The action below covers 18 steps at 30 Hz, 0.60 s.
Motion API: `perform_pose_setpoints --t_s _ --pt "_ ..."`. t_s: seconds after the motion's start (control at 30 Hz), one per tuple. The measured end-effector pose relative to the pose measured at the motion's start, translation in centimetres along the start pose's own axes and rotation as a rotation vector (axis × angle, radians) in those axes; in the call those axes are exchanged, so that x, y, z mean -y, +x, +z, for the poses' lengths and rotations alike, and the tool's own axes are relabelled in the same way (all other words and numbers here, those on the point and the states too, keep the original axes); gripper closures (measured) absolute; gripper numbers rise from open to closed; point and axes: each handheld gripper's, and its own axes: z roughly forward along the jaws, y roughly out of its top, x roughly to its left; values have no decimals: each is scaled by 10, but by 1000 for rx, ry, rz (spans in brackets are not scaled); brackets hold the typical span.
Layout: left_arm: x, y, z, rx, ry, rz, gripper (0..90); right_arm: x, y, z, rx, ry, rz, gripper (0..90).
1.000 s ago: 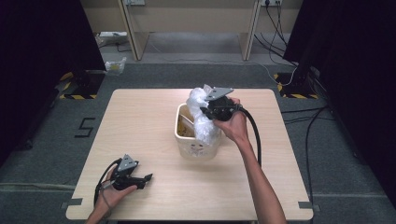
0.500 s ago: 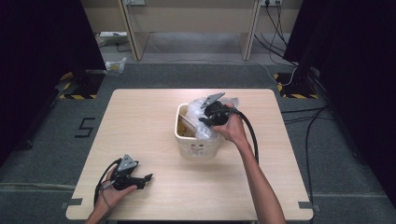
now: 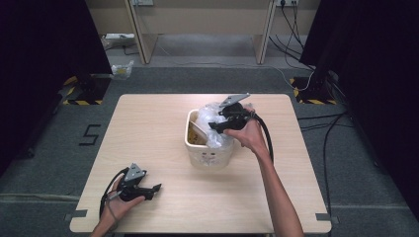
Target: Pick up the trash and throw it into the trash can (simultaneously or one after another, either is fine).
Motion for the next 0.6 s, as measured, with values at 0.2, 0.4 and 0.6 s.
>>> perform_pose_setpoints --t_s 0.2,0.4,0.6 --pt "0 0 0 0 0 0 173 -3 1 -28 -2 -95 12 361" --pt "0 0 0 0 0 0 173 3 2 -50 44 -89 3 550" --pt "0 0 0 0 1 1 173 18 2 -42 25 -48 3 717"
